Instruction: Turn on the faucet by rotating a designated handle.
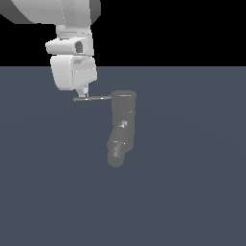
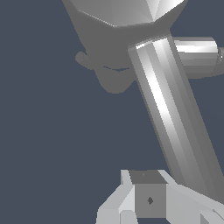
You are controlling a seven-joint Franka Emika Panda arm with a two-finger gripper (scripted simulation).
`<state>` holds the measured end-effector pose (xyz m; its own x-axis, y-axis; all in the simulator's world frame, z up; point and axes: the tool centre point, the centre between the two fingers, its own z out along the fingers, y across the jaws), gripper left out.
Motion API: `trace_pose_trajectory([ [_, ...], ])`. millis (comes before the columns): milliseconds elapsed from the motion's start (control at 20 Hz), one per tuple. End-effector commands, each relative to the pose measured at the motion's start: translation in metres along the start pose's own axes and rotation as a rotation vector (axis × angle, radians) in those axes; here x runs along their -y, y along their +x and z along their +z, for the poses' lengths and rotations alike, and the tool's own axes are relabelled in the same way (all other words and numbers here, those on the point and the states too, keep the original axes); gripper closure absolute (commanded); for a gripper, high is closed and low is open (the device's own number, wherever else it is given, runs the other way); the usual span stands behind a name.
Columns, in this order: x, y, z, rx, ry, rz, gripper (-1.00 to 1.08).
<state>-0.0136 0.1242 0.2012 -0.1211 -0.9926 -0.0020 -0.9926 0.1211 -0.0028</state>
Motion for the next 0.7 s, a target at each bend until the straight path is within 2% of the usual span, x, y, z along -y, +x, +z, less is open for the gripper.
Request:
trace_pose_trajectory([
  [0,-0.01,0.0,0.0,-0.002,-0.003,-0.002,1.08],
  [500,-0.04,0.001,0.0,-0.002,-0.003,-0.002,1.08],
  [650,-0.037,0.006,0.0,-0.001,-0.001,0.006,1.08],
])
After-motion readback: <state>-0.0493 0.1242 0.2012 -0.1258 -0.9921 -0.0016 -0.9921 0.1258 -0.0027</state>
